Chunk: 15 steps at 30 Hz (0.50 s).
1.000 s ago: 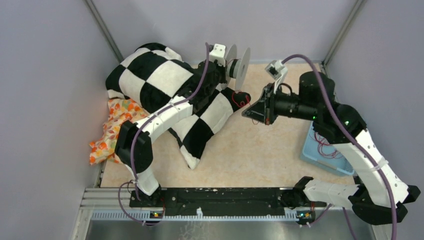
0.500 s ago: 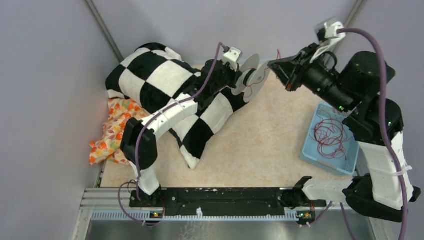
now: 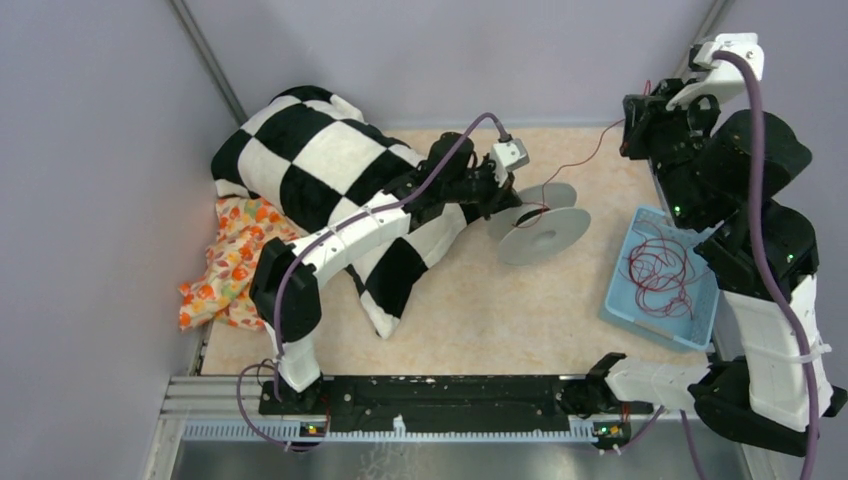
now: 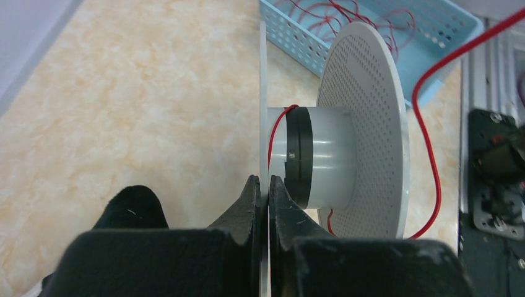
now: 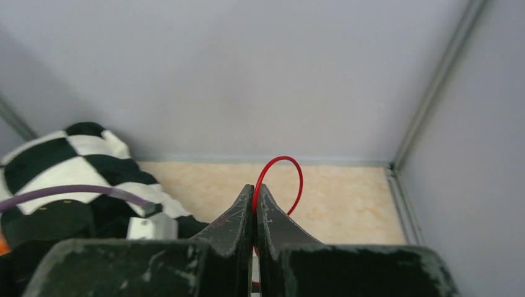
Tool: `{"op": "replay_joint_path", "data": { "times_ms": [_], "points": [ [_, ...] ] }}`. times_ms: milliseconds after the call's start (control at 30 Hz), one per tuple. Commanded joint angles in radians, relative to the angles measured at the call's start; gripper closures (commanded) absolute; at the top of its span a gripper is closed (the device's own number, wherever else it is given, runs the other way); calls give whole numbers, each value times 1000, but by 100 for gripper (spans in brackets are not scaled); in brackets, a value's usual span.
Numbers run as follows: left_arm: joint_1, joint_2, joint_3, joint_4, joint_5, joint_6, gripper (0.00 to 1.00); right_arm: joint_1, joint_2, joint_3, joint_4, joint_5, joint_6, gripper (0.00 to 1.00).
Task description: Wrap the cables
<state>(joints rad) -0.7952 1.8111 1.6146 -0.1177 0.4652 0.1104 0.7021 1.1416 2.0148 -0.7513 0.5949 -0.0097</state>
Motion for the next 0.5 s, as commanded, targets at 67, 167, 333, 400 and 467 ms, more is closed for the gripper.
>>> {"op": "replay_joint_path", "data": {
  "times_ms": [67, 167, 333, 400, 467],
  "points": [
    [44, -93, 5, -61, 220, 76, 100, -198, -22, -101, -69, -56, 47, 100],
    [53, -132, -38, -71, 214, 84, 100, -273, -30, -182, -71, -144, 85, 100],
    [92, -182, -59, -172, 249, 138, 100, -467, -53, -323, -29, -368, 148, 100],
    [110, -204, -61, -222, 275, 166, 100, -537, -65, -386, 0, -475, 170, 100],
    [124, -219, -69, -256, 292, 184, 100, -592, -69, -426, 16, -550, 187, 100]
  ]
}}
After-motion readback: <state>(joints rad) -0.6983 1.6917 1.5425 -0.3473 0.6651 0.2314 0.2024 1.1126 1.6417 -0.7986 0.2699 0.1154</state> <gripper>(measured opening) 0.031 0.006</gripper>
